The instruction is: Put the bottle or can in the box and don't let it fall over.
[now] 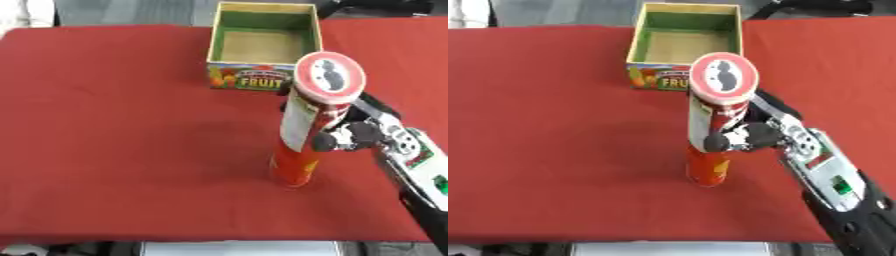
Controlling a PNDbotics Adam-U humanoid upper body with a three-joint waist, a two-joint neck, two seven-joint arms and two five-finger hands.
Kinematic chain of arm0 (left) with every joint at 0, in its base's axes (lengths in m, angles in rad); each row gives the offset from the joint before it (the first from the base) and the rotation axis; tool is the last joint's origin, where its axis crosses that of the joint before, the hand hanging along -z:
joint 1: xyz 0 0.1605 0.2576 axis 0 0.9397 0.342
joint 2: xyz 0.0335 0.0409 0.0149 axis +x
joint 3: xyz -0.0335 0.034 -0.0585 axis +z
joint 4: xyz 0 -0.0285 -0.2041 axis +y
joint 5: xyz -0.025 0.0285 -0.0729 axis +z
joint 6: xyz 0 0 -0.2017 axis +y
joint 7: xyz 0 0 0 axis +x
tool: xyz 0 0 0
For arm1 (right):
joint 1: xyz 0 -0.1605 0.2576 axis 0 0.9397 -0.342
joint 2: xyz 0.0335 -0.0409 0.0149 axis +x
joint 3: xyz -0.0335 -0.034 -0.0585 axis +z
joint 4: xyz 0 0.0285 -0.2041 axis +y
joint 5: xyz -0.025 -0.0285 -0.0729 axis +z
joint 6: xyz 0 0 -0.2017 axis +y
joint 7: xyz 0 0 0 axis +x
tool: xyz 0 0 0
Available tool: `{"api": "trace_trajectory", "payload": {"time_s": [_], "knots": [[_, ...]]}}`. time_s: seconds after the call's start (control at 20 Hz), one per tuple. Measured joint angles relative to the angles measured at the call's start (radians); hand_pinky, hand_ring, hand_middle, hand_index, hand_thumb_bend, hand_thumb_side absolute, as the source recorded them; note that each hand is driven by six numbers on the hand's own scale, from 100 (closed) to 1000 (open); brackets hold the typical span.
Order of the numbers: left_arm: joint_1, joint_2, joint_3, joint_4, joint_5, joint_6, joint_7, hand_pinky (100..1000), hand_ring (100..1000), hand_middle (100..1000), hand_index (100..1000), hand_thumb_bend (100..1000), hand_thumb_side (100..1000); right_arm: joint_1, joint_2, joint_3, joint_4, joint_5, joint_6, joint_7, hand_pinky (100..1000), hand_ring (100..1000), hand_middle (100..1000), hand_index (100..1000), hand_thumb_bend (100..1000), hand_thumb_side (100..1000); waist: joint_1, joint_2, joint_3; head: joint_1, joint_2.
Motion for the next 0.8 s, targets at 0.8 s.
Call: {"api": "trace_trajectory", "payload": {"time_s": [0.8], "knots": [[0.000, 0.000, 0.000, 0.000, 0.000, 0.000, 0.000, 721, 808, 750, 786, 433, 766, 0.003, 0.000, 0.006, -0.017, -0.019, 0.032, -0.045, 690, 576, 432, 440, 1000, 541, -0.002, 0.000, 0.000, 0.000, 0.000]]}}
